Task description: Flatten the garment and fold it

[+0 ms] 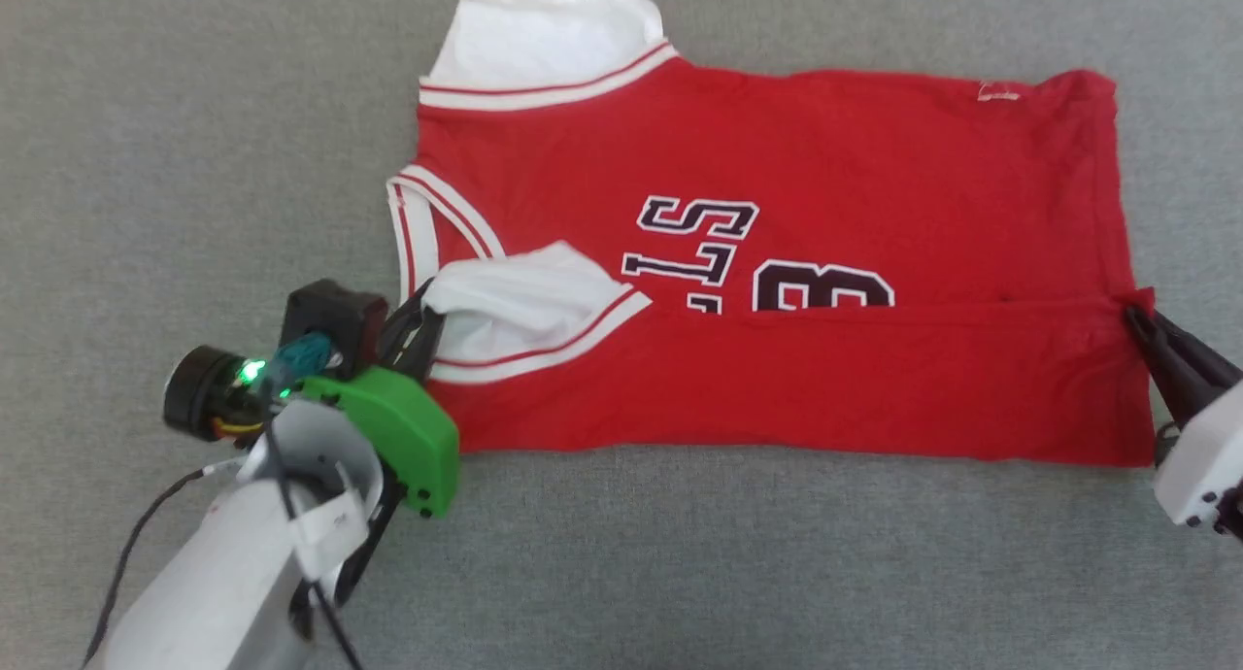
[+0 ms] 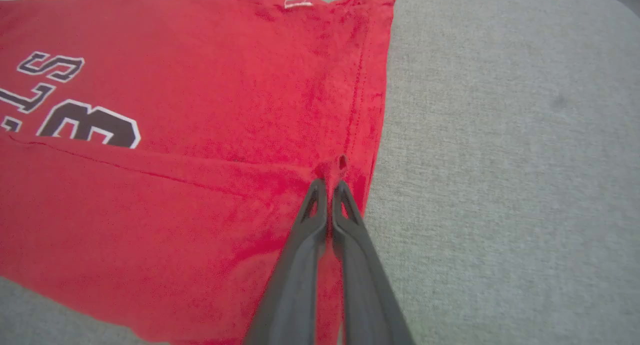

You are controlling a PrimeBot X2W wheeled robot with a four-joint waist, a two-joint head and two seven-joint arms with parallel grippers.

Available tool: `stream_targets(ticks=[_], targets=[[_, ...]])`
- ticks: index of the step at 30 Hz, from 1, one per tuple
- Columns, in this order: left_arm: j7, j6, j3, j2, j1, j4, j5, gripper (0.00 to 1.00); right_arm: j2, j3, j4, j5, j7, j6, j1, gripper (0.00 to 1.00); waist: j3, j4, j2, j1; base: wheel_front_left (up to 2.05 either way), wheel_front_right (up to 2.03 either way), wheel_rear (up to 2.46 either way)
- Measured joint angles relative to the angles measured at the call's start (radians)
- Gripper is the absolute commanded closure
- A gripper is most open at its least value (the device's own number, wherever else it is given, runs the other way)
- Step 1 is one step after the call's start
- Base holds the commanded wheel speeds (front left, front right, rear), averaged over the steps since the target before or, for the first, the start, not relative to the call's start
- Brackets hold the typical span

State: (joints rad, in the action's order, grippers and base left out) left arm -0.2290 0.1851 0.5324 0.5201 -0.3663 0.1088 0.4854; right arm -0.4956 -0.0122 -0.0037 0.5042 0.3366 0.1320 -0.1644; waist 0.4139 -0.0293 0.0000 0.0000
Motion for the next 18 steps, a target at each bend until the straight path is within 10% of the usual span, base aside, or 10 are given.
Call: stream_targets(ticks=[3,4,5,9,18], targets=[[0.014,-0.018,0.014,-0.031,-0.031,-0.08,0.0,1.0,-0.001,0.024,0.052,0.008,-0.008,0.0,-0.03,1.0,0.03,0.001,0.0,0.0,0.0,0.0,0.0],[0.015,-0.022,0.02,-0.038,-0.036,-0.1,0.002,0.99,-0.003,0.031,0.066,0.009,-0.008,0.0,-0.036,0.61,0.036,0.002,0.0,0.0,0.0,0.0,0.0],[0.015,-0.025,0.024,-0.05,-0.043,-0.125,0.009,0.74,-0.002,0.034,0.082,0.016,-0.009,0.0,-0.042,0.0,0.043,0.003,0.0,0.0,0.0,0.0,0.0],[0.043,-0.035,0.028,-0.076,-0.073,-0.185,0.015,0.0,-0.008,0.041,0.109,0.026,-0.028,0.0,-0.063,0.0,0.045,0.015,0.0,0.0,0.0,0.0,0.0],[0.192,0.009,-0.042,-0.098,-0.026,-0.189,0.05,0.0,0.011,-0.015,0.053,0.041,-0.077,0.0,-0.035,0.0,-0.031,0.017,0.0,0.0,0.0,0.0,0.0]])
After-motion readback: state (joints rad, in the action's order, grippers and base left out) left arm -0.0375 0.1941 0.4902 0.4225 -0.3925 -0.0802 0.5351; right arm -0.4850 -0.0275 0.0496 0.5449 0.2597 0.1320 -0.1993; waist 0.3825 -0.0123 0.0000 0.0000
